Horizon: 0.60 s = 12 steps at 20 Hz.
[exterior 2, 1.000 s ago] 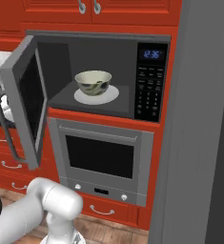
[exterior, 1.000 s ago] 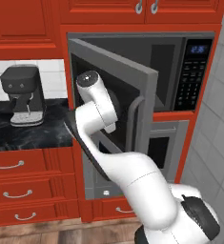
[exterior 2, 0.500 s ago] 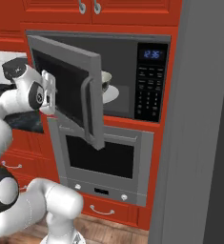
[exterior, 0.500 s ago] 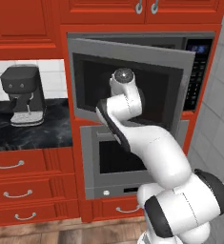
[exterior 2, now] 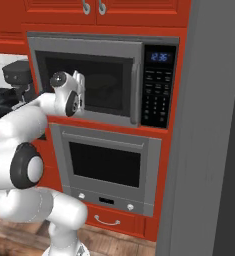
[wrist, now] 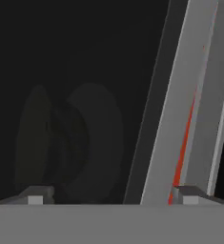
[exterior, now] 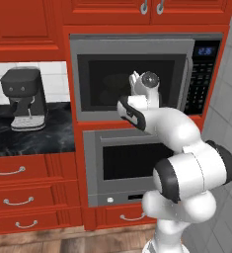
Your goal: Pick the lime from the sink and place it in the bowl. Then pick the bowl and place it in the microwave. Then close the microwave door and press the start button.
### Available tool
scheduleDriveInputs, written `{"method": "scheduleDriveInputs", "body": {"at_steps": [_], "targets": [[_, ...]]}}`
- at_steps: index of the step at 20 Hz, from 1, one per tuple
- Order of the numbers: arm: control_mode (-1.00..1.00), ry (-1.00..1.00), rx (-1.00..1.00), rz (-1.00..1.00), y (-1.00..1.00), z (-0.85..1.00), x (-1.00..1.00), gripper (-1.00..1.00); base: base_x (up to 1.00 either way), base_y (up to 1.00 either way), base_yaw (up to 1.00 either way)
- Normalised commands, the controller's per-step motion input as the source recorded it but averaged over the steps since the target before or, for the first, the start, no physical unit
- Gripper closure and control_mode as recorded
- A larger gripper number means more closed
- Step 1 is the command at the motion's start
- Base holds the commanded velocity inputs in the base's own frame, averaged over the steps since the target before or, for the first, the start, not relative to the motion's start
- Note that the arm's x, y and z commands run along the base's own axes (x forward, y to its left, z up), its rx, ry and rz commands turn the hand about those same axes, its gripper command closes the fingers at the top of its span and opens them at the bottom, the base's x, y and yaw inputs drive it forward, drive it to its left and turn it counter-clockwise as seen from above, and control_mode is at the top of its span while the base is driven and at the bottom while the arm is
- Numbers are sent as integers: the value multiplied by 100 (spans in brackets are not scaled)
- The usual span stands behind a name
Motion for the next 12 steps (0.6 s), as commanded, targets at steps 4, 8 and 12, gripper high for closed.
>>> {"method": "scheduleDriveInputs", "body": {"at_steps": [4,8,12], "targets": [[-100,-10,10,0,-60,17,42,-100,0,0,0],[-100,-13,8,0,-39,10,34,-100,0,0,0],[-100,-14,4,-4,-6,0,16,-100,0,0,0]]}}
